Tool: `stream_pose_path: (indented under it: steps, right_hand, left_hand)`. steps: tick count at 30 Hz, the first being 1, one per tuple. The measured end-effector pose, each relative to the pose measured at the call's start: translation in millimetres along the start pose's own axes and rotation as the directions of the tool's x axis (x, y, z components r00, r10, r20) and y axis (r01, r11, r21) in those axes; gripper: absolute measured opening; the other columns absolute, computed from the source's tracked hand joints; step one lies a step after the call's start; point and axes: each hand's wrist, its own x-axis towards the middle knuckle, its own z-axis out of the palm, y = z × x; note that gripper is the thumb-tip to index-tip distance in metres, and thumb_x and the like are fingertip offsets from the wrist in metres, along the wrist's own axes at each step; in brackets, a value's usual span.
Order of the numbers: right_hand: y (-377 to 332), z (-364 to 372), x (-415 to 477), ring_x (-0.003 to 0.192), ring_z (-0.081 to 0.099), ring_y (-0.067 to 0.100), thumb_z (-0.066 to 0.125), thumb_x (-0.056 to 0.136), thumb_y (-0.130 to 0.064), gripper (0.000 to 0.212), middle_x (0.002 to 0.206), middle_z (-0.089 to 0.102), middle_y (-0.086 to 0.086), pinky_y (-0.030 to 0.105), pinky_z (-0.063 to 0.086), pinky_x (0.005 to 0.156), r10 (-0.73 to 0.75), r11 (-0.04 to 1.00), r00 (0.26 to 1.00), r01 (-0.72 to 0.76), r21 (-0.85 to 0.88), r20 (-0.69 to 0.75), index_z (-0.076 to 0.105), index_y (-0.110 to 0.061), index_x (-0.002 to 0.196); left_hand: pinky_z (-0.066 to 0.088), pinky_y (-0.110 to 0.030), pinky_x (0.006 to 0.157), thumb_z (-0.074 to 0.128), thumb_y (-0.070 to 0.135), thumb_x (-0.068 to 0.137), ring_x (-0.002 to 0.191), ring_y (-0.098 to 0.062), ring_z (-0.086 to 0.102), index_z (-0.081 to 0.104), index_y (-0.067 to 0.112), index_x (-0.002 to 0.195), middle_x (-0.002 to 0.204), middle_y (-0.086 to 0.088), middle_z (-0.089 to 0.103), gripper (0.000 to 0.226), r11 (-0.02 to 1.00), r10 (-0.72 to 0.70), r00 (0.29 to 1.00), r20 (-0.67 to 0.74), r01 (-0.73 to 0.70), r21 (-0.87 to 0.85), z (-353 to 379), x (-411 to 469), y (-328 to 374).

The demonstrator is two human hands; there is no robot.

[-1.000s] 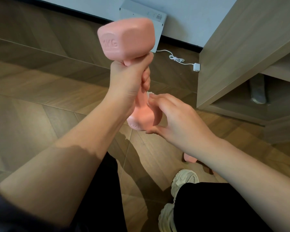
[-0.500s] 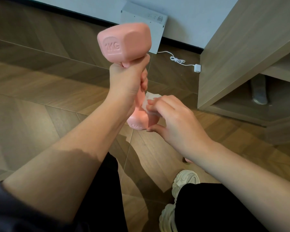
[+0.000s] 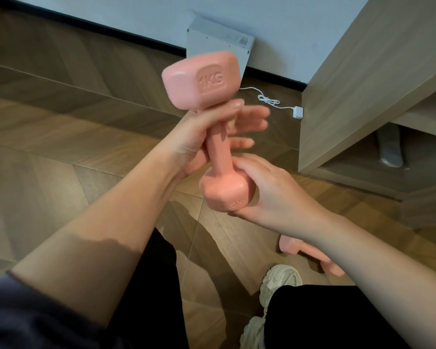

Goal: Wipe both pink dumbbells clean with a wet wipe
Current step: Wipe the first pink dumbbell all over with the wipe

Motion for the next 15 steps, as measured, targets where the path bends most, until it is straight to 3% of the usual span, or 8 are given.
stream_pose_path:
  steps: [1, 3, 6, 9, 12, 15]
  right_hand:
    - [1, 0, -1, 0.121, 0.047, 0.002, 0.083, 0.07, -0.035, 0.07, 0.132, 0.053, -0.009, 0.016, 0.038, 0.098, -0.011, 1.0, 1.0, 0.011, -0.012, 0.022, 0.052, -0.021, 0.131]
    - [1, 0, -2, 0.117, 0.052, 0.008, 0.083, 0.068, -0.041, 0.069, 0.129, 0.056, -0.008, 0.023, 0.042, 0.091, 0.006, 0.995, 0.999, -0.001, -0.105, 0.044, 0.053, -0.022, 0.127]
    - [0, 4, -2, 0.1, 0.059, 0.018, 0.084, 0.066, -0.045, 0.059, 0.112, 0.06, -0.003, 0.03, 0.045, 0.077, -0.049, 0.962, 0.997, 0.031, -0.271, -0.06, 0.058, -0.016, 0.111]
    - [0, 4, 0, 0.097, 0.058, 0.02, 0.083, 0.07, -0.038, 0.047, 0.106, 0.059, 0.0, 0.042, 0.053, 0.075, -0.093, 0.97, 0.987, 0.061, -0.235, -0.13, 0.059, -0.014, 0.102]
    - [2, -2, 1, 0.115, 0.053, 0.017, 0.078, 0.073, -0.041, 0.053, 0.123, 0.055, -0.001, 0.043, 0.051, 0.09, -0.067, 0.994, 0.997, 0.063, -0.09, -0.045, 0.059, -0.014, 0.114]
    - [3, -9, 0, 0.136, 0.039, 0.008, 0.075, 0.073, -0.05, 0.064, 0.15, 0.036, -0.005, 0.029, 0.035, 0.112, 0.032, 0.999, 0.998, -0.033, 0.019, 0.048, 0.057, -0.025, 0.129]
  left_hand:
    - [0.051, -0.028, 0.057, 0.057, 0.019, 0.085, 0.068, -0.022, 0.068, 0.062, 0.011, 0.066, 0.072, -0.006, 0.07, 0.022, 1.0, -0.014, 1.0, 0.006, 0.014, -0.009, 2, -2, -1]
    - [0.038, -0.025, 0.045, 0.058, 0.015, 0.09, 0.04, -0.015, 0.046, 0.048, 0.015, 0.049, 0.044, 0.0, 0.047, 0.042, 1.0, -0.01, 0.999, -0.044, 0.011, 0.003, 5, -3, -4]
    - [0.03, -0.023, 0.039, 0.056, 0.012, 0.094, 0.034, -0.011, 0.03, 0.038, 0.015, 0.052, 0.039, 0.003, 0.031, 0.046, 1.0, 0.024, 0.987, -0.161, -0.024, 0.003, 7, 0, -5]
    - [0.031, -0.023, 0.04, 0.056, 0.013, 0.094, 0.035, -0.011, 0.03, 0.039, 0.017, 0.05, 0.039, 0.004, 0.03, 0.047, 0.998, 0.025, 0.97, -0.24, -0.039, -0.053, 2, 2, -2]
    - [0.031, -0.024, 0.042, 0.057, 0.015, 0.093, 0.036, -0.011, 0.03, 0.039, 0.018, 0.046, 0.039, 0.004, 0.029, 0.05, 0.997, 0.018, 0.959, -0.282, -0.039, -0.07, -4, 2, -2]
    - [0.031, -0.025, 0.042, 0.059, 0.012, 0.093, 0.035, -0.012, 0.031, 0.04, 0.017, 0.051, 0.039, 0.003, 0.031, 0.046, 0.997, 0.05, 0.954, -0.296, -0.066, -0.044, -7, 3, -3]
